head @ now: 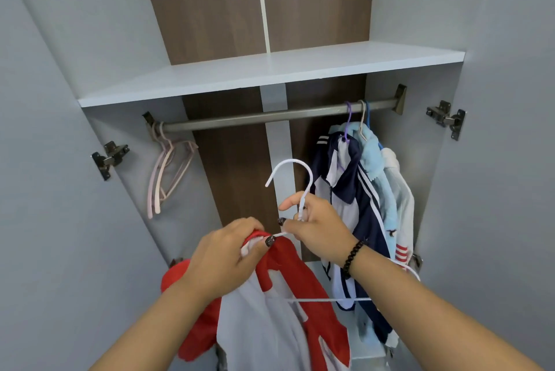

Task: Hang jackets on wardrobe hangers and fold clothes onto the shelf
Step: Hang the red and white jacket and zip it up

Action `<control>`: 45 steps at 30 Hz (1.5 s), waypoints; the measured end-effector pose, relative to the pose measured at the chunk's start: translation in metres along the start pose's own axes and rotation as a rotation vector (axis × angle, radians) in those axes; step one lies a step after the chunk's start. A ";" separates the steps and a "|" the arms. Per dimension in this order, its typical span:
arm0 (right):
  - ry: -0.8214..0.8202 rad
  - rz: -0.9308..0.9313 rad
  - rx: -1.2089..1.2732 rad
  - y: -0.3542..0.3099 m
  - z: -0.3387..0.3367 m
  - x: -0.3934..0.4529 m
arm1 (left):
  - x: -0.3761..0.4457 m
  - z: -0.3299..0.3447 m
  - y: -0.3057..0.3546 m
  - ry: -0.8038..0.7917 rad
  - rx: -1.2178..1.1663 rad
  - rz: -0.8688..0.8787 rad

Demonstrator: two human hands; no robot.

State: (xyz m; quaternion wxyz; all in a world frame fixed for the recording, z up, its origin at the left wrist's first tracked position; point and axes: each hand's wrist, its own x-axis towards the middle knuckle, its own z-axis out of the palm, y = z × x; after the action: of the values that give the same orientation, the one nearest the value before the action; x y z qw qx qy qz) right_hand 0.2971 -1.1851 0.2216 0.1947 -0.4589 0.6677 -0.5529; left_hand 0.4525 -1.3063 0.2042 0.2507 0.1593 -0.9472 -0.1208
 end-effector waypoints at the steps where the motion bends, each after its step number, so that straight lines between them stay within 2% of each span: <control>1: -0.006 -0.008 -0.002 0.002 0.000 -0.001 | -0.002 -0.002 -0.003 -0.003 -0.015 -0.003; 5: -0.064 0.016 0.020 0.006 -0.003 -0.005 | -0.003 -0.009 -0.002 0.064 -0.065 -0.057; 8: -0.023 -0.040 -0.031 0.011 -0.011 -0.008 | 0.000 -0.013 0.003 0.104 -0.076 -0.124; 10: 0.087 -0.116 -0.153 0.019 -0.022 -0.012 | 0.003 -0.018 0.003 0.167 -0.103 -0.186; 14: 0.489 -0.353 -0.173 0.031 -0.044 -0.034 | 0.010 -0.037 0.001 0.320 -0.154 -0.246; 16: 0.548 -0.343 -0.106 0.043 -0.049 -0.043 | 0.015 -0.046 0.000 0.372 -0.190 -0.277; 18: 0.395 -0.220 -0.064 0.056 -0.042 -0.047 | 0.019 -0.054 0.000 0.420 -0.226 -0.304; 21: 0.007 0.016 -0.089 0.067 -0.007 -0.041 | 0.023 -0.062 0.005 0.474 -0.237 -0.298; 23: -0.111 0.063 -0.132 0.065 0.023 -0.030 | 0.024 -0.066 0.008 0.477 -0.237 -0.280; 28: -0.220 0.110 -0.150 0.054 0.086 0.002 | 0.018 -0.078 0.009 0.505 -0.288 -0.261; 32: -0.249 0.133 -0.316 0.073 0.109 0.013 | 0.007 -0.092 0.003 0.531 -0.307 -0.267; 35: -0.220 0.184 -0.264 0.092 0.097 0.021 | -0.011 -0.100 -0.014 0.515 -0.249 -0.272; 38: -0.309 0.116 -0.302 0.109 0.065 0.032 | -0.033 -0.103 -0.039 0.429 -0.168 -0.287; 40: -0.310 0.084 -0.291 0.112 0.044 0.035 | -0.047 -0.099 -0.055 0.397 -0.196 -0.323; 43: -0.236 0.111 -0.126 0.113 0.023 0.038 | -0.066 -0.090 -0.075 0.396 -0.235 -0.356; 45: -0.260 0.101 -0.171 0.110 0.011 0.038 | -0.073 -0.084 -0.083 0.377 -0.300 -0.389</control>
State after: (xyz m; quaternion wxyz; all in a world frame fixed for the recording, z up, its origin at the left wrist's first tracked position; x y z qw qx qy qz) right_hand 0.2422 -1.2265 0.1264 0.2673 -0.5072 0.7037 -0.4195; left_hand 0.5756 -1.3691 0.2176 0.4147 0.3186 -0.8074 -0.2733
